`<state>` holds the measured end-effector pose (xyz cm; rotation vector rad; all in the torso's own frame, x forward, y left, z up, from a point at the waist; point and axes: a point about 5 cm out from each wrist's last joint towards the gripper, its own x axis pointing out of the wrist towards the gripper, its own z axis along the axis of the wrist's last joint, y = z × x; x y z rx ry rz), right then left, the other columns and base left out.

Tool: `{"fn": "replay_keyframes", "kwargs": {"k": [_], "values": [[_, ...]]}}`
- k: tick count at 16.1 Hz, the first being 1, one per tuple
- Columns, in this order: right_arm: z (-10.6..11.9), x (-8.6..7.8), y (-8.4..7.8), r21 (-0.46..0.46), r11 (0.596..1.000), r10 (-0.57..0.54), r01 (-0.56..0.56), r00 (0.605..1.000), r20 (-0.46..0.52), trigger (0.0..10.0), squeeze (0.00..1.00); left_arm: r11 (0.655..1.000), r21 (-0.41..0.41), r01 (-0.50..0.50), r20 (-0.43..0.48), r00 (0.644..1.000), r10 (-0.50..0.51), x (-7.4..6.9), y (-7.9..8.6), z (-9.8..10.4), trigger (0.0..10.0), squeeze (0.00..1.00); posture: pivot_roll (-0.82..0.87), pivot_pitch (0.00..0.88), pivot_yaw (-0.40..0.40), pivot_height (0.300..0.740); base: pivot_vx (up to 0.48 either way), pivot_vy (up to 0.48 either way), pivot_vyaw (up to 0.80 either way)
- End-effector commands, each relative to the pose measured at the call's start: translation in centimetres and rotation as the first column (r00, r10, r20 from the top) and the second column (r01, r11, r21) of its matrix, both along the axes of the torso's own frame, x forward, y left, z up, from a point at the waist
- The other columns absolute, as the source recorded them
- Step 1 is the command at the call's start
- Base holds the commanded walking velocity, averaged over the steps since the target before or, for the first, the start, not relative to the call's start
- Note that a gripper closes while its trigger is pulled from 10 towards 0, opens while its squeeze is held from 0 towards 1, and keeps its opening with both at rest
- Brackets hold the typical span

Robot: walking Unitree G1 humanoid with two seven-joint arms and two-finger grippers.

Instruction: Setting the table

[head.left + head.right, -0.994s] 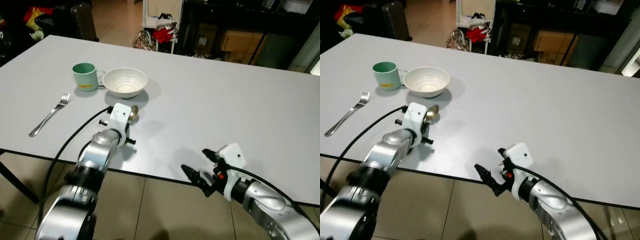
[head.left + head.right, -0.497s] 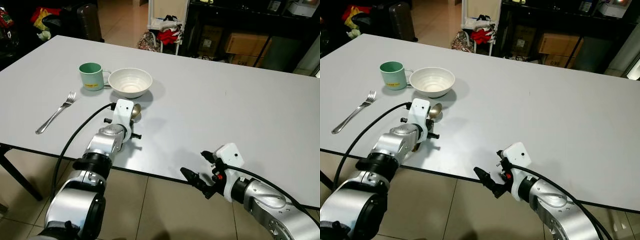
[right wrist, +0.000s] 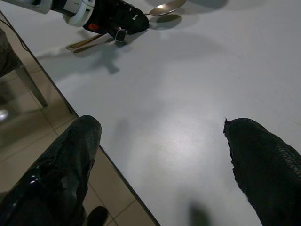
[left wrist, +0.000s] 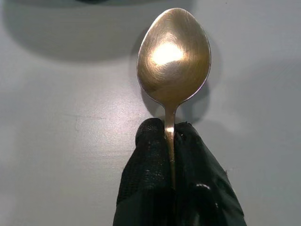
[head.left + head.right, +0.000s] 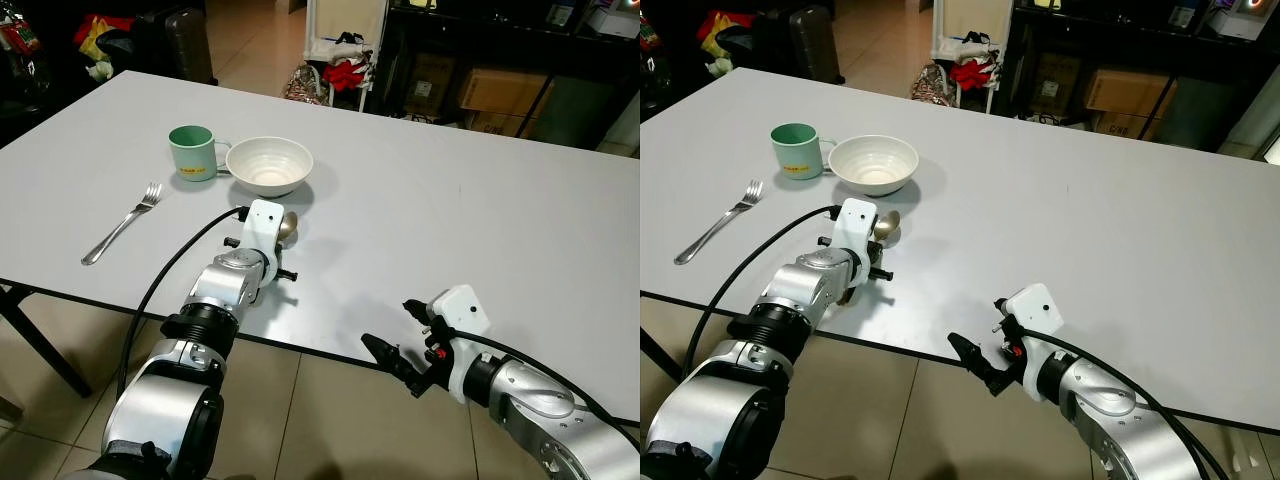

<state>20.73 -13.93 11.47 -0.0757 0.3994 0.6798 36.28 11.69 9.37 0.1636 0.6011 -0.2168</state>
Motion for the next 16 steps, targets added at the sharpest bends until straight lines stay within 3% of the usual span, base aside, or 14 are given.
{"fn": "replay_keyframes", "kwargs": {"k": [1, 2, 4, 9, 12, 13, 16], "values": [[0.1, -0.1, -0.1, -0.010, 1.000, 0.005, -0.005, 1.000, -0.007, 10.0, 0.00, 1.000, -0.002, 0.018, -0.112, 0.994, -0.018, -1.2, -0.5, -2.1, 10.0, 0.00, -0.09, 0.000, -0.066, 0.740, 0.000, 0.000, 0.00], [0.1, -0.1, 0.0, -0.009, 1.000, 0.006, -0.006, 1.000, -0.006, 10.0, 0.00, 1.000, -0.012, 0.013, -0.118, 0.993, -0.015, -1.3, -0.4, -2.2, 10.0, 0.09, -0.09, 0.000, -0.066, 0.740, 0.000, 0.000, 0.00], [0.2, -0.1, -0.1, -0.012, 1.000, 0.006, -0.006, 1.000, -0.004, 10.0, 0.00, 0.999, -0.034, 0.009, -0.120, 0.993, -0.013, -1.2, -0.5, -2.1, 10.0, 1.00, -0.10, 0.000, -0.066, 0.740, 0.000, 0.000, 0.00], [0.2, -0.1, -0.2, -0.014, 1.000, 0.003, -0.003, 1.000, -0.005, 10.0, 0.00, 0.997, -0.075, -0.003, -0.111, 0.994, -0.006, -1.0, -0.7, -1.8, 10.0, 1.00, -0.10, 0.000, -0.065, 0.740, 0.000, 0.000, 0.00], [0.3, -0.2, -0.2, -0.014, 1.000, 0.002, -0.002, 1.000, -0.001, 10.0, 0.00, 0.990, -0.138, -0.004, -0.010, 1.000, 0.002, -0.2, -0.1, 0.0, 10.0, 1.00, -0.10, 0.000, -0.057, 0.740, 0.000, 0.000, 0.00], [0.3, -0.2, -0.2, -0.013, 1.000, 0.002, -0.001, 1.000, 0.001, 10.0, 0.00, 0.987, -0.160, -0.013, 0.045, 0.999, 0.021, 0.3, 0.8, 1.2, 10.0, 0.04, -0.10, 0.000, -0.057, 0.740, 0.000, 0.000, 0.00], [0.3, -0.3, -0.1, -0.009, 1.000, 0.005, -0.005, 1.000, 0.001, 10.0, 0.00, 0.988, -0.148, -0.052, 0.096, 0.993, 0.066, 0.8, 3.6, 2.3, 10.0, 0.00, -0.10, 0.000, -0.057, 0.740, 0.000, 0.000, 0.00]]}}
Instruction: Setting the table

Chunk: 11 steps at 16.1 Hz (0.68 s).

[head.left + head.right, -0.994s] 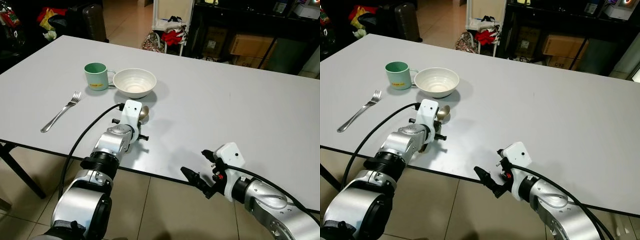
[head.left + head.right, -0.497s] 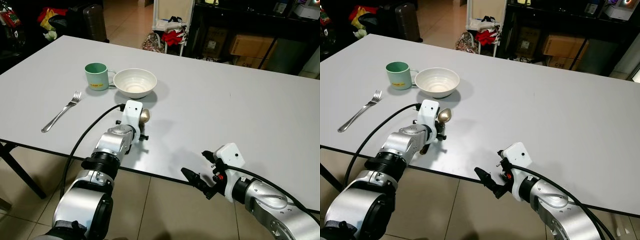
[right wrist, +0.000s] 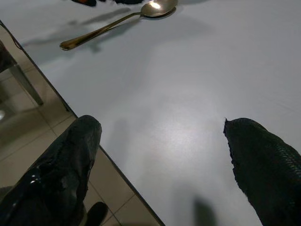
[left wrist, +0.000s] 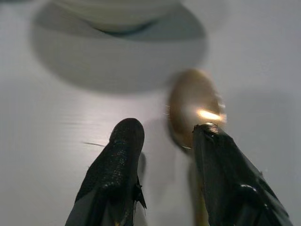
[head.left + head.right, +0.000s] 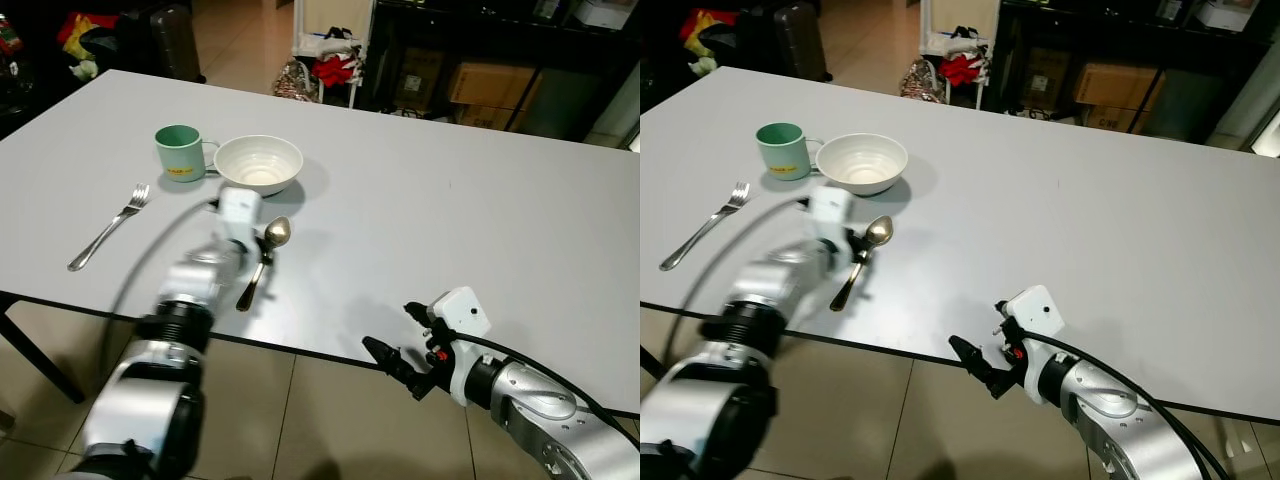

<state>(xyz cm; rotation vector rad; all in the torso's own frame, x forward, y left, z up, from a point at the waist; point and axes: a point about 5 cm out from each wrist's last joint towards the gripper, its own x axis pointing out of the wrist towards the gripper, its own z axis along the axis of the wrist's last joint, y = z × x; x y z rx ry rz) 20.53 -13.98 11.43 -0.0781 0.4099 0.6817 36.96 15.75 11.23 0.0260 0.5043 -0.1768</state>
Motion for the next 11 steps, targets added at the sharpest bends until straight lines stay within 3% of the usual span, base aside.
{"fn": "replay_keyframes", "kwargs": {"k": [1, 2, 4, 11], "values": [[0.3, -0.1, -0.1, -0.002, 1.000, 0.003, -0.003, 1.000, 0.010, 10.0, 0.00, 1.000, 0.008, 0.007, 0.018, 1.000, -0.007, 0.1, 0.2, 0.4, 10.0, 0.00, -0.10, 0.000, -0.056, 0.740, 0.000, 0.000, 0.00], [0.3, 0.0, 0.0, -0.001, 1.000, 0.005, -0.005, 1.000, 0.012, 10.0, 0.00, 0.999, 0.054, -0.010, 0.022, 1.000, 0.009, 0.1, 1.2, 0.2, 10.0, 0.00, -0.10, 0.000, -0.057, 0.740, 0.000, 0.000, 0.00], [0.4, 0.2, 0.1, -0.001, 1.000, 0.011, -0.011, 1.000, 0.020, 10.0, 0.00, 0.964, 0.264, 0.034, 0.038, 0.998, -0.046, -0.3, 2.2, -0.8, 10.0, 0.00, -0.09, 0.000, -0.062, 0.740, 0.000, 0.000, 0.00], [0.4, 0.2, 0.4, 0.002, 1.000, 0.026, -0.026, 0.999, 0.025, 10.0, 0.00, 0.945, 0.259, 0.202, -0.022, 0.979, -0.203, -1.2, -0.4, -2.6, 10.0, 0.00, -0.09, 0.000, -0.056, 0.740, 0.000, 0.000, 0.00]]}}
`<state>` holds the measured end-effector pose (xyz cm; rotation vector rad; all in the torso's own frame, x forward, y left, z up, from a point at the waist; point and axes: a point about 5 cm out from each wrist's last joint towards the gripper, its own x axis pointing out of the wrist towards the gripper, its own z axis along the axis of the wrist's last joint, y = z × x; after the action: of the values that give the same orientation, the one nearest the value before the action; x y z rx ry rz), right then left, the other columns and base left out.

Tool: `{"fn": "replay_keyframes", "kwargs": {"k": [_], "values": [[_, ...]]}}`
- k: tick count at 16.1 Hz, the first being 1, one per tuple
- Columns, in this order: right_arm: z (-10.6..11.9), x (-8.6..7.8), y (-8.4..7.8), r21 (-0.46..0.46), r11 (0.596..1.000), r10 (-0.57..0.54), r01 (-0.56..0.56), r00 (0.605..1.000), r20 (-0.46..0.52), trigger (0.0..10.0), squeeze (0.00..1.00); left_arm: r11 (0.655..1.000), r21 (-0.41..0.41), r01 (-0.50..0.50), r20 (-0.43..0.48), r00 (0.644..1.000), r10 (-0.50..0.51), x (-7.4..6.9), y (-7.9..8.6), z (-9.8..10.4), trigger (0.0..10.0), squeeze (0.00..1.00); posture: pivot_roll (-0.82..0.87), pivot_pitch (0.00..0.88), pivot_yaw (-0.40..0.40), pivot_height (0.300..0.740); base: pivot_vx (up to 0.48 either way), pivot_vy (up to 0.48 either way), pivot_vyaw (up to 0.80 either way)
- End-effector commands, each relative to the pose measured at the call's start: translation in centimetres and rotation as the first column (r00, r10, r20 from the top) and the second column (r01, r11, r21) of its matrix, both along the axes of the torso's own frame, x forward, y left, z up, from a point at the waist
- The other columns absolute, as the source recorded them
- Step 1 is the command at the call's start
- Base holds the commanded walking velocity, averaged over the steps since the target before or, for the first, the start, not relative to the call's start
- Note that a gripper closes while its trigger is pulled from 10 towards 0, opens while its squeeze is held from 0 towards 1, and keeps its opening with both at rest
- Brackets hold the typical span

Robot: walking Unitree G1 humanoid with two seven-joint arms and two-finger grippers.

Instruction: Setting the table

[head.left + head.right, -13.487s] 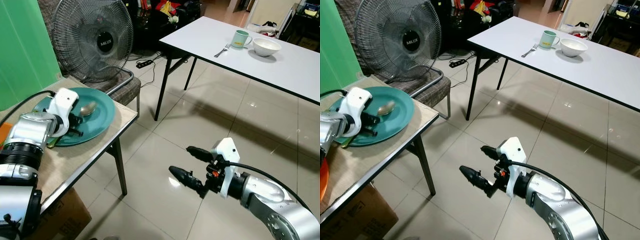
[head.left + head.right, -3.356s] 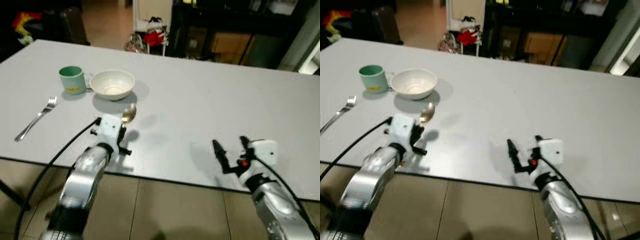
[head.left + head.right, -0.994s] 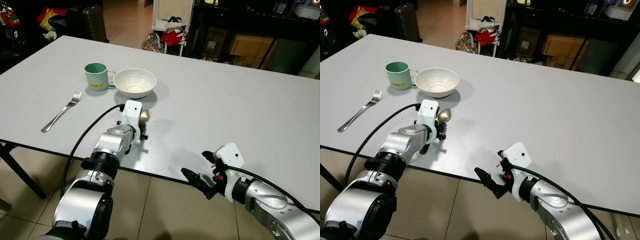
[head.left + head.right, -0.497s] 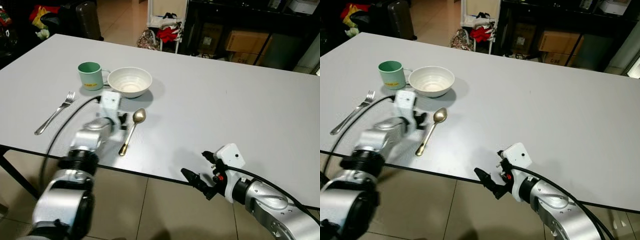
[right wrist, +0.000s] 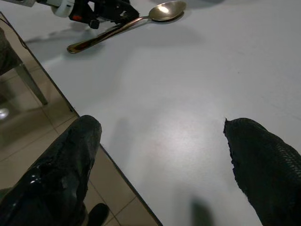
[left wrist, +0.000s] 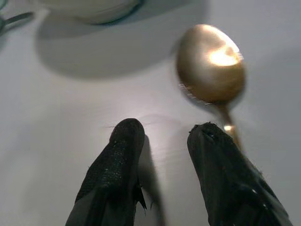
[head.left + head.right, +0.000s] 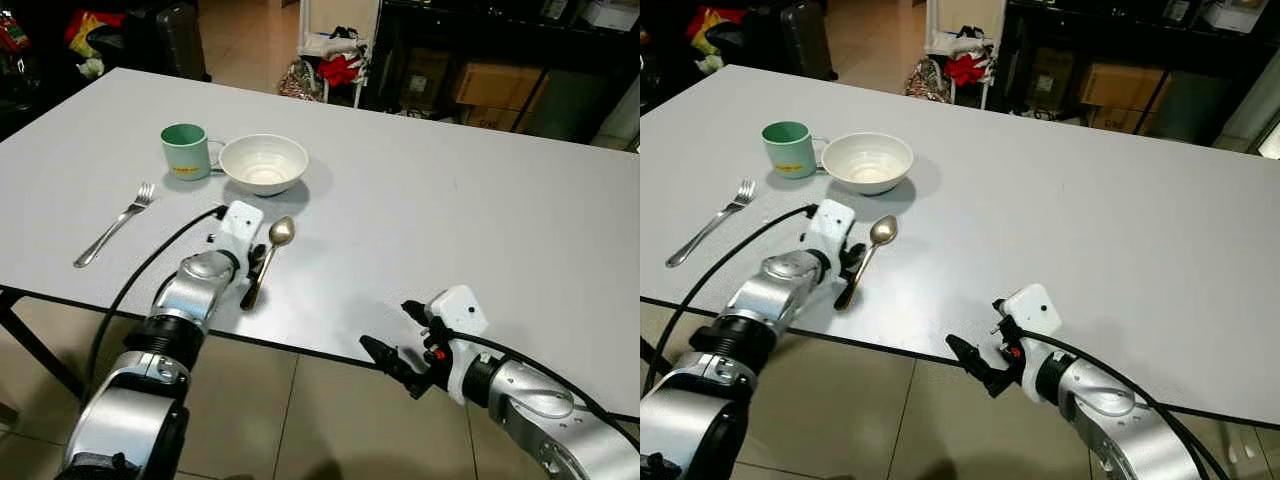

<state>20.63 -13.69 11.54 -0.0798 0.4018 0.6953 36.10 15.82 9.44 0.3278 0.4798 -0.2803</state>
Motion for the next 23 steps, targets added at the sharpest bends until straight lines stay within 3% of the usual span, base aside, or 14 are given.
{"fn": "replay_keyframes", "kwargs": {"k": [1, 12, 17, 20, 22, 23], "values": [[0.3, 0.1, 0.1, -0.003, 1.000, 0.013, -0.013, 1.000, 0.019, 10.0, 0.00, 0.999, 0.000, 0.037, -0.041, 0.998, -0.036, -0.4, -0.7, -0.7, 10.0, 0.00, -0.09, 0.000, -0.055, 0.740, 0.000, 0.000, 0.00], [0.4, 0.2, 0.1, -0.004, 1.000, 0.017, -0.017, 1.000, 0.022, 10.0, 0.00, 0.987, -0.038, 0.153, -0.091, 0.984, -0.156, -1.1, -2.5, -0.9, 10.0, 0.00, -0.09, 0.000, -0.056, 0.740, 0.000, 0.000, 0.00], [0.4, 0.3, 0.0, -0.004, 1.000, 0.016, -0.016, 1.000, 0.025, 10.0, 0.00, 0.998, -0.028, 0.050, -0.045, 0.998, -0.051, -0.3, -1.4, -0.1, 10.0, 0.00, -0.09, 0.000, -0.053, 0.740, 0.000, 0.000, 0.00], [0.5, 0.3, 0.0, -0.004, 1.000, 0.010, -0.010, 1.000, 0.029, 10.0, 0.00, 0.995, -0.092, 0.042, -0.025, 0.999, -0.044, 0.0, -1.6, 0.7, 10.0, 0.00, -0.10, 0.000, -0.046, 0.740, 0.000, 0.000, 0.00], [0.5, 0.3, -0.1, -0.003, 1.000, -0.006, 0.006, 0.999, 0.038, 10.0, 0.00, 0.972, -0.229, 0.060, 0.018, 0.998, -0.057, 0.2, -2.2, 2.2, 10.0, 0.00, -0.10, 0.000, -0.040, 0.740, 0.000, 0.000, 0.00], [0.5, 0.3, -0.2, -0.003, 1.000, -0.013, 0.013, 0.999, 0.043, 10.0, 0.00, 0.965, -0.258, 0.057, 0.032, 0.998, -0.050, 0.3, -2.2, 2.6, 10.0, 0.00, -0.10, 0.000, -0.039, 0.740, 0.000, 0.000, 0.00]]}}
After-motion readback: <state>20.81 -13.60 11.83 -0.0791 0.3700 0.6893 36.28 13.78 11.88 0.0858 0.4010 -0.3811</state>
